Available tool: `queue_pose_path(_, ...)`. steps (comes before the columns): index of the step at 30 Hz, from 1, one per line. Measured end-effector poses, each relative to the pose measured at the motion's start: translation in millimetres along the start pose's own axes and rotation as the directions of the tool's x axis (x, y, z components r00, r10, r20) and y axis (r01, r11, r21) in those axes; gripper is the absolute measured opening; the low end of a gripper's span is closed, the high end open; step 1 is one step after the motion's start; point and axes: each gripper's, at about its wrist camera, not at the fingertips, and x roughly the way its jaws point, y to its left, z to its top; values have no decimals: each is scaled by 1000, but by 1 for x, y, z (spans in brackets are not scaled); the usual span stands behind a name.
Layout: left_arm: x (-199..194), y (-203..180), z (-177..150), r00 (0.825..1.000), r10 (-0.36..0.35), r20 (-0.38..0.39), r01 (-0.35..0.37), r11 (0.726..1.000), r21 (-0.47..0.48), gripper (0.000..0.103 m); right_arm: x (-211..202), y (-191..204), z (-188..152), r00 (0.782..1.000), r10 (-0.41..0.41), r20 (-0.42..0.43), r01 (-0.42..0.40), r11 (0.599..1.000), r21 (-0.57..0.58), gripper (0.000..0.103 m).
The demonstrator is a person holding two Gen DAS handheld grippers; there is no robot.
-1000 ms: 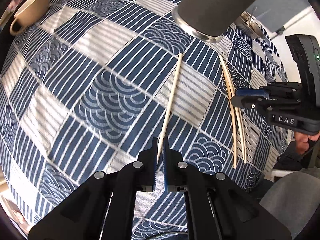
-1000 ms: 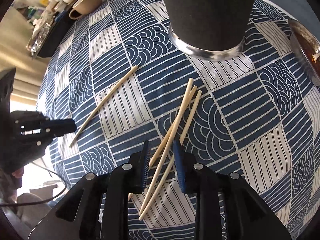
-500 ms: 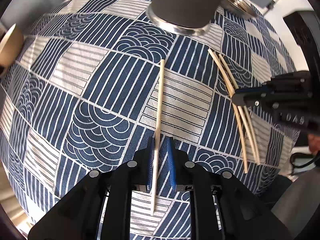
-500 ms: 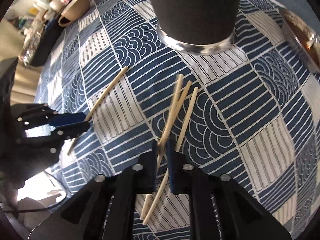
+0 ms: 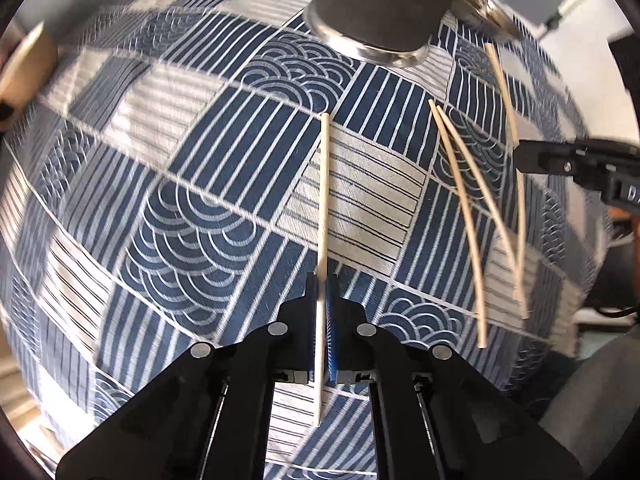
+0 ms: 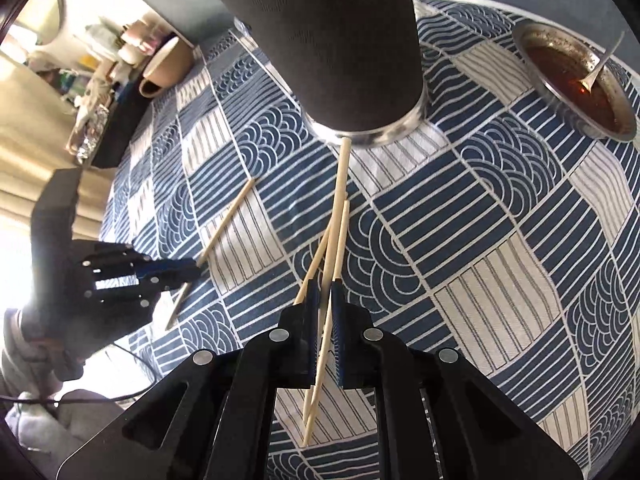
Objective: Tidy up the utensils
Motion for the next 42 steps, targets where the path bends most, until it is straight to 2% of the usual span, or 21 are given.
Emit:
queue_pose_path(2, -4, 8, -4, 999, -45, 0, 45, 998, -43, 5, 1, 1, 0, 1000, 19, 10, -19, 1000, 4, 6)
queue_pose_path(5, -15, 14, -7, 997, -71, 19, 72, 994, -77, 5, -5, -4, 0, 998, 54, 31, -54, 998, 8, 6)
queue_pose_path(8, -29, 18, -4, 997, -74, 38, 77, 992, -101, 5, -10, -5, 1, 996, 74, 48, -74, 997, 0, 6)
queue_pose_path(16, -50, 16, -5, 996, -55, 67, 63, 992, -112, 5, 8, -5, 4, 996, 87, -22, -87, 996, 22, 11)
queue_pose_path(19, -48, 11, -10, 996, -65, 67, 72, 991, -115, 5, 18, -1, 7, 998, 52, -45, -51, 999, 16, 12)
queue_pose_path(23, -48, 12, -17, 995, -71, 67, 79, 989, -124, 5, 29, 7, 13, 999, 11, -51, -10, 1000, 12, 22)
queue_pose_path(26, -47, 18, -22, 994, -88, 69, 97, 986, -138, 5, 37, 14, 20, 999, -9, -42, 9, 1000, 3, 25)
queue_pose_path(32, -43, 31, -24, 991, -112, 70, 122, 982, -145, 5, 53, 32, 34, 998, -48, -50, 47, 999, -23, 26)
queue_pose_path(38, -43, 52, -26, 989, -125, 83, 137, 978, -160, 5, 68, 49, 42, 984, -153, -90, 147, 987, -70, 24)
queue_pose_path(42, -42, 66, -28, 990, -117, 80, 128, 978, -164, 5, 74, 61, 47, 967, -227, -113, 215, 970, -112, 25)
